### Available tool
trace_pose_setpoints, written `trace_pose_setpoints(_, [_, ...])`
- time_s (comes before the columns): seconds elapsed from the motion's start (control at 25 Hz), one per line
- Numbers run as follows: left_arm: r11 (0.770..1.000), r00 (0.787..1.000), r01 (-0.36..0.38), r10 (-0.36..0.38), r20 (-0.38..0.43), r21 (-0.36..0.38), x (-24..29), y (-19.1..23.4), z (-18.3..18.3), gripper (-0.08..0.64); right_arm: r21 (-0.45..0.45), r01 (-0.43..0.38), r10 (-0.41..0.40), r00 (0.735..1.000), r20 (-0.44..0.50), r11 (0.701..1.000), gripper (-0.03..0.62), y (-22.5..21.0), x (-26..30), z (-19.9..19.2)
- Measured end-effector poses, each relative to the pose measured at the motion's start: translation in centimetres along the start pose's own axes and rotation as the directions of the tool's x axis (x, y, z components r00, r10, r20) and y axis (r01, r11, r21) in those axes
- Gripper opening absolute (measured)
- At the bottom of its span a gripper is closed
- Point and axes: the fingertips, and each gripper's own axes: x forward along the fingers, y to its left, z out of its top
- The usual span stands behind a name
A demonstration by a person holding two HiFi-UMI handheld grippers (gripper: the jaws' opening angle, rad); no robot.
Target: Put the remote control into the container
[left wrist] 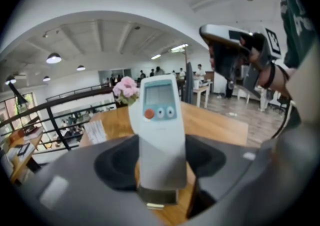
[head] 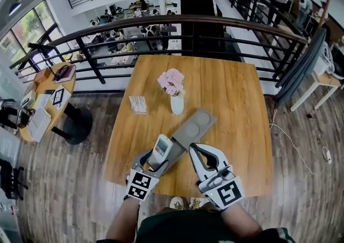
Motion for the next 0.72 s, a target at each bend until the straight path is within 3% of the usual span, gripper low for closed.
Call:
trace_pose_setpoints(0.32, [0.999,0.991,0.033,-0.036,-0.128,-0.024,3.1,0.0,-4.0,0.276,0.010,-0.014,0.014,1.000,0.016,1.000,0.015,0.4,0.5,0.0])
trace_pose_setpoints(0.72, [0.998,0.973,0.049,-0.057,-0.224,-0.041,4.2,-0.1,-6.8,0.270,0.015,-0.024,0.024,1.000,-0.009,1.000,0.015,0.4,0.6,-0.3])
